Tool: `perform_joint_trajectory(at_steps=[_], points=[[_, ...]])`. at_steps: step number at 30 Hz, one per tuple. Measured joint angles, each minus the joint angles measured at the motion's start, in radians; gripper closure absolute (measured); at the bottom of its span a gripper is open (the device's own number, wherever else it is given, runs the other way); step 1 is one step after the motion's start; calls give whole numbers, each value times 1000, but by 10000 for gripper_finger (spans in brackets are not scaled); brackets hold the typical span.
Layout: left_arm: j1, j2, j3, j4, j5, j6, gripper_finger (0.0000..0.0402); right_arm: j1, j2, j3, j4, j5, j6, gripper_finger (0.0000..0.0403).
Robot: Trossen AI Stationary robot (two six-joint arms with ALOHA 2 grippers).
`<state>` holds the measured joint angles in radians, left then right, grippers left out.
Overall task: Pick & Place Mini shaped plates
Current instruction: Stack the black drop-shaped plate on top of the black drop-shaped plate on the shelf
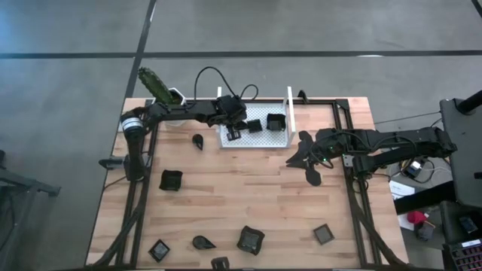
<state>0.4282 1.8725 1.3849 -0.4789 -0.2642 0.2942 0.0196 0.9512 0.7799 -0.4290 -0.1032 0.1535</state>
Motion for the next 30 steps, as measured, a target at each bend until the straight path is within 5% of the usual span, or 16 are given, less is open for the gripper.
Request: perform_joint_trajectory(at_steps=[18,30], points=[[8,0,81,1,-29,20,402,0,0,0,0,0,-16,351],[8,1,112,-194,-46,42,401,0,0,0,0,0,-45,351]])
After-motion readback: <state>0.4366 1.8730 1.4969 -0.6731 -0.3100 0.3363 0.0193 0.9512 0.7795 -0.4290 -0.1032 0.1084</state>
